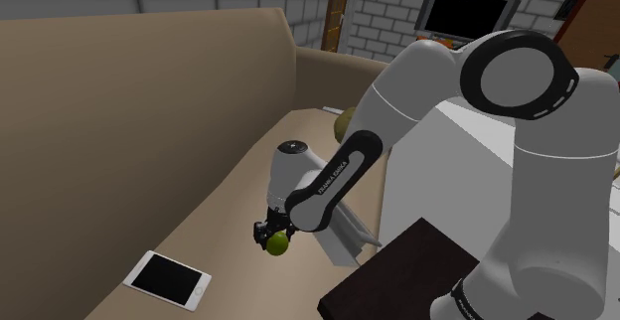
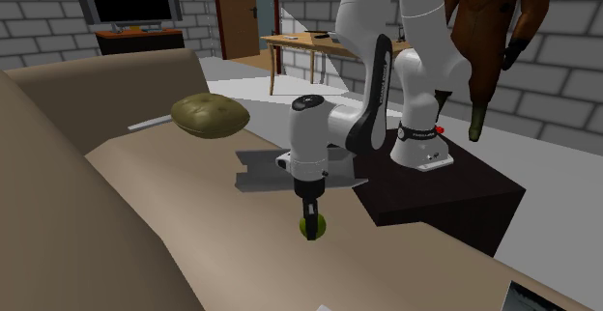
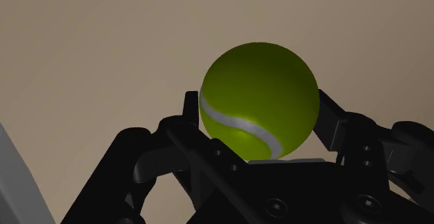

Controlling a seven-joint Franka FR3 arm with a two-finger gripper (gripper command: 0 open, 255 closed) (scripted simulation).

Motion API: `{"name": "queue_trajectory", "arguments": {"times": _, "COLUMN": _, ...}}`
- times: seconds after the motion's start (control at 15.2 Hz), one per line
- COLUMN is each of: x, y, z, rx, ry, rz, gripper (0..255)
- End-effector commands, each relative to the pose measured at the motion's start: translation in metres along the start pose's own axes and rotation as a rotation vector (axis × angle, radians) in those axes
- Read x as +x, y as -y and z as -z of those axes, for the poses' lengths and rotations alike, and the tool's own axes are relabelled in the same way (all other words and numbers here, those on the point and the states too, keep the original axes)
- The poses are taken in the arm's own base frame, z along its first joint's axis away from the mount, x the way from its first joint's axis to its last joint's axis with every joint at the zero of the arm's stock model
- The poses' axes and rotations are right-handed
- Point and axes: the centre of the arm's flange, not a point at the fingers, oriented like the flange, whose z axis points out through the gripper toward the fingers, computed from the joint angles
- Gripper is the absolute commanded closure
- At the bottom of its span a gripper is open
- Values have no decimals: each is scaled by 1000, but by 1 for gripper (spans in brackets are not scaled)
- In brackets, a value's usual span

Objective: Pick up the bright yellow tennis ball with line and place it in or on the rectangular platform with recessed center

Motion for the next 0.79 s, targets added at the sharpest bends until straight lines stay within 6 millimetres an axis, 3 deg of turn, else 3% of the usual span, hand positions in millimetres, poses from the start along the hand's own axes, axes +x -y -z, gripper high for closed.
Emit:
{"name": "queue_trajectory", "arguments": {"times": 0.0, "x": 1, "y": -2, "z": -1, "rx": -2, "ry": 1, "rz": -3, "gripper": 255}}
{"name": "queue_trajectory", "arguments": {"times": 0.46, "x": 0, "y": -1, "z": -1, "rx": -2, "ry": 1, "rz": -3, "gripper": 255}}
{"name": "queue_trajectory", "arguments": {"times": 0.73, "x": 0, "y": 0, "z": 20, "rx": -2, "ry": 1, "rz": -3, "gripper": 255}}
